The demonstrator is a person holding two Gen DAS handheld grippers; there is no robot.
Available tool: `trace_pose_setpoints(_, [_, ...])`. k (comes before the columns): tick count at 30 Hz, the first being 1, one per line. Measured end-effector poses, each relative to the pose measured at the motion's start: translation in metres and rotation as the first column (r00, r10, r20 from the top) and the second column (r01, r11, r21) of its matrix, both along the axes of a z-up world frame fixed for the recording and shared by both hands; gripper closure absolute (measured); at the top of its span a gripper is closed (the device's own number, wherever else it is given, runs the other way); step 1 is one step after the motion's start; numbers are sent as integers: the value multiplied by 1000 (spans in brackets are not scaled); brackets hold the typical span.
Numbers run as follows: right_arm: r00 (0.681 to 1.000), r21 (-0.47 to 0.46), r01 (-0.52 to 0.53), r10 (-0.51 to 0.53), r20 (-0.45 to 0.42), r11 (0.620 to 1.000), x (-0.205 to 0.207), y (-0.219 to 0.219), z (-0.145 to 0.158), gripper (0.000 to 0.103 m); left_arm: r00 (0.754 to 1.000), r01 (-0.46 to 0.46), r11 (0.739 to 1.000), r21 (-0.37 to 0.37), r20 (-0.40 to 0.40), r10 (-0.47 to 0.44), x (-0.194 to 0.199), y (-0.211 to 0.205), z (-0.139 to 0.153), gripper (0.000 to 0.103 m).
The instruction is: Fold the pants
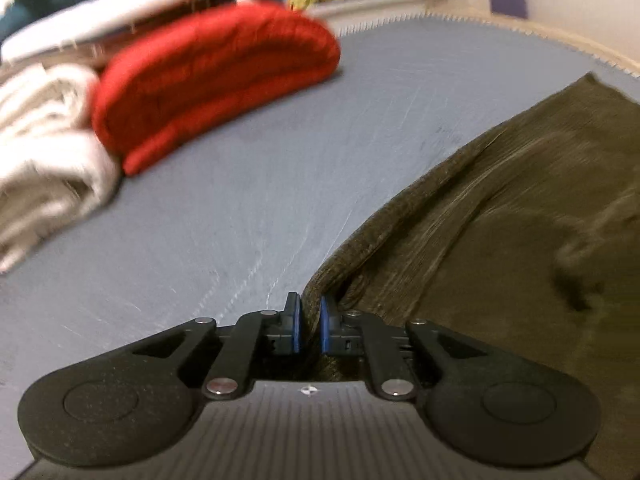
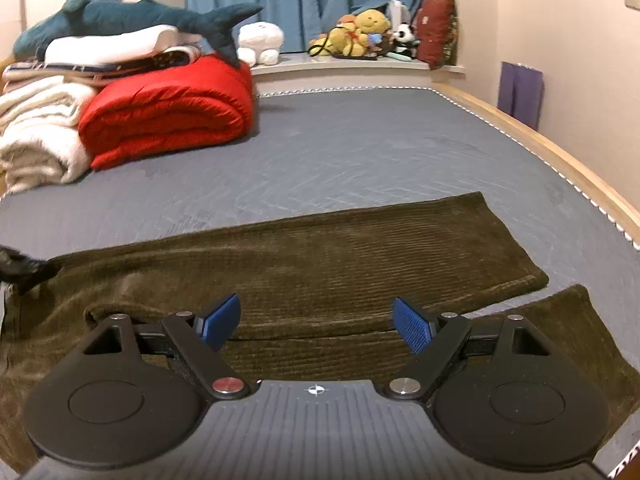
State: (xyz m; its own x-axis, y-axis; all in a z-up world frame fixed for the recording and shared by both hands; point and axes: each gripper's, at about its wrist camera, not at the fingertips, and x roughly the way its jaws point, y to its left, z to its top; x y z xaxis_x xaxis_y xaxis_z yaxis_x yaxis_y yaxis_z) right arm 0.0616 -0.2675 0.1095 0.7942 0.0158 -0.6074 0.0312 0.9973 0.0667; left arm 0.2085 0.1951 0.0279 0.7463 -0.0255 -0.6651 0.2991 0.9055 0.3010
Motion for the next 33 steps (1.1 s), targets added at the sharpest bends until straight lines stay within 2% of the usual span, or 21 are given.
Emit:
trace_pose_setpoints(4, [997, 96, 72, -70, -16, 993, 2, -15, -1, 18, 996, 53, 998, 26, 71, -55, -74, -26, 33, 93])
trace_pose_setpoints(7, [992, 157, 123, -117, -50, 980, 4, -27, -8, 21, 991, 90, 995, 49, 98, -95, -135, -46, 38, 93])
trace_pose_setpoints(9, [986, 193, 157, -144, -79, 969, 5, -37, -14, 31, 990, 104, 993, 55, 91, -109, -169, -57, 33, 94])
trace_pose_setpoints(11, [980, 231, 191, -171, -103, 954, 4, -47, -20, 45, 990, 117, 992, 54, 68, -121, -195, -60, 24, 94])
trace_pose_setpoints(14, [968, 292, 246, -218, -128, 924, 3, -65, -29, 62, 987, 148, 983, 113, 51, -155, -223, -69, 11, 94])
trace_pose_setpoints(17, [961, 332, 276, -248, -125, 902, 2, -81, -38, 67, 983, 164, 979, 119, 60, -172, -230, -66, 4, 94])
trace_pose_setpoints(23, [955, 382, 295, -287, -80, 876, 12, -115, -54, 67, 983, 171, 976, 137, 41, -178, -221, -67, -7, 94])
trace_pose_setpoints(29, [934, 519, 349, -333, -129, 780, 47, -153, -88, 67, 988, 146, 983, 111, 24, -150, -205, -66, -5, 94])
trace_pose_setpoints(31, [928, 569, 363, -338, -153, 738, 62, -162, -101, 67, 992, 122, 991, 63, 9, -123, -200, -63, -3, 94])
trace_pose_setpoints(33, [922, 583, 380, -345, -177, 718, 78, -164, -114, 67, 996, 88, 996, -1, -21, -88, -195, -58, -3, 94])
